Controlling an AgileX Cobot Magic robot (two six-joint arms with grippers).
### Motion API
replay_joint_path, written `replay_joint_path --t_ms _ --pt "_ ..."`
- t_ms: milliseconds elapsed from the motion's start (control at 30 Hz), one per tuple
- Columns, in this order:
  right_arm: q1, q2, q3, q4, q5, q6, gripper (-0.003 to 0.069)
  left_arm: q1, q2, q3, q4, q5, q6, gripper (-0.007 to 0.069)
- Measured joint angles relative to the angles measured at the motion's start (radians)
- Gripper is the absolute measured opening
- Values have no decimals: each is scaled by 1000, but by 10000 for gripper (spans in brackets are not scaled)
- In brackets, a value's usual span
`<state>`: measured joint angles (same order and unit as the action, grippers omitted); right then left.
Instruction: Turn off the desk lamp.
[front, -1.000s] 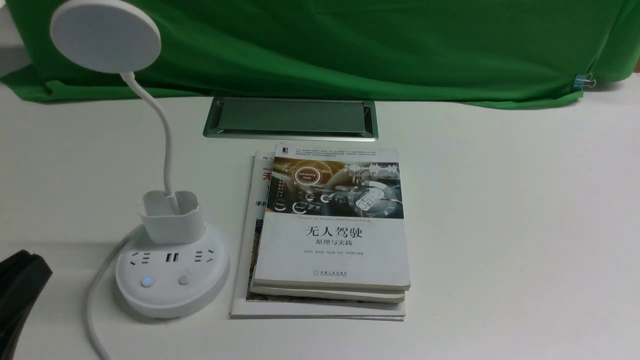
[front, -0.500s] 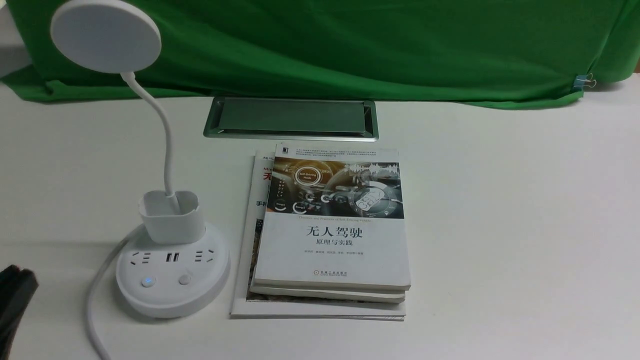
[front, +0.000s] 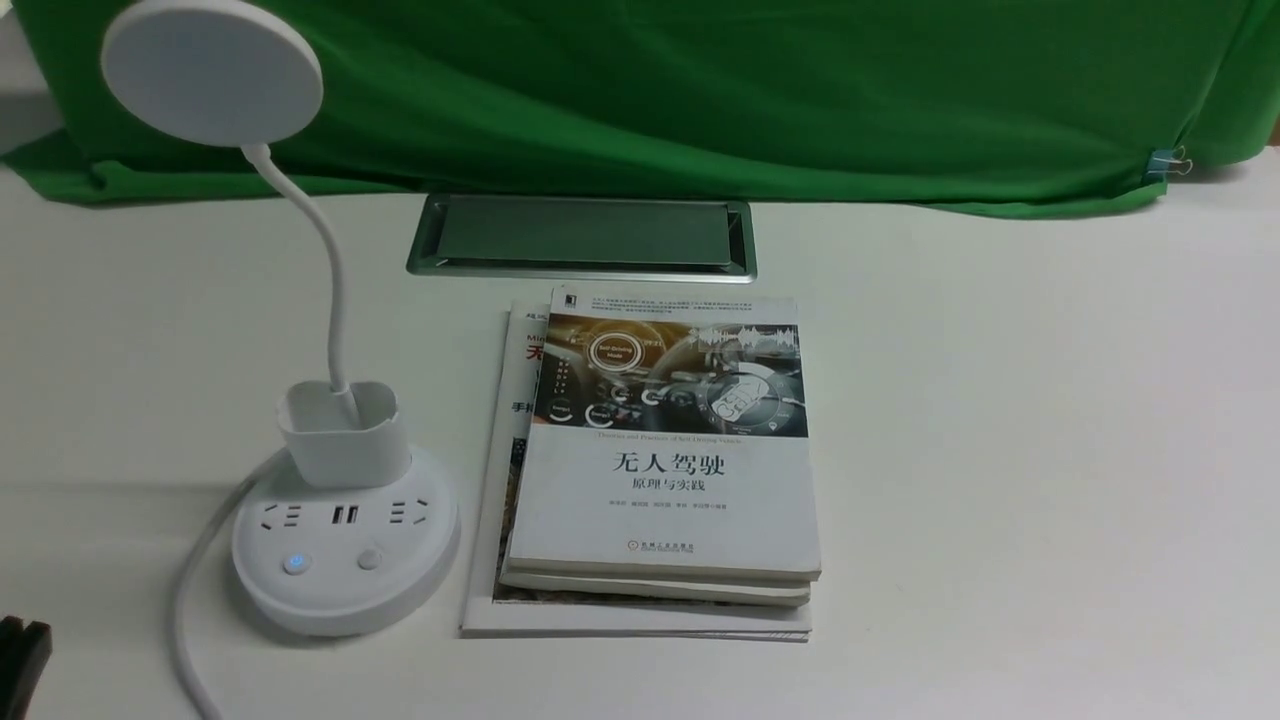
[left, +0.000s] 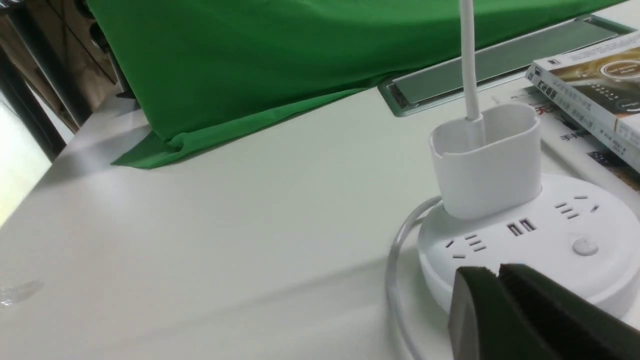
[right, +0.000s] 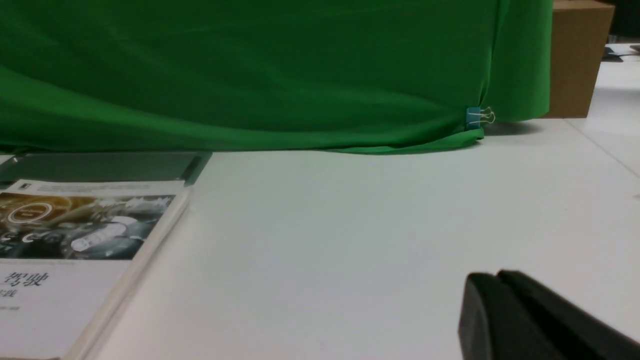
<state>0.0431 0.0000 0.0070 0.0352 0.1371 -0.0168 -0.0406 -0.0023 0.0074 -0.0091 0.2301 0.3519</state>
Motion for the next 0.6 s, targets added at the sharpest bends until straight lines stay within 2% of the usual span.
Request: replay_joint_path --t_ms 600 --pt "0 0 0 0 0 0 36 0 0 0 -8 0 0 19"
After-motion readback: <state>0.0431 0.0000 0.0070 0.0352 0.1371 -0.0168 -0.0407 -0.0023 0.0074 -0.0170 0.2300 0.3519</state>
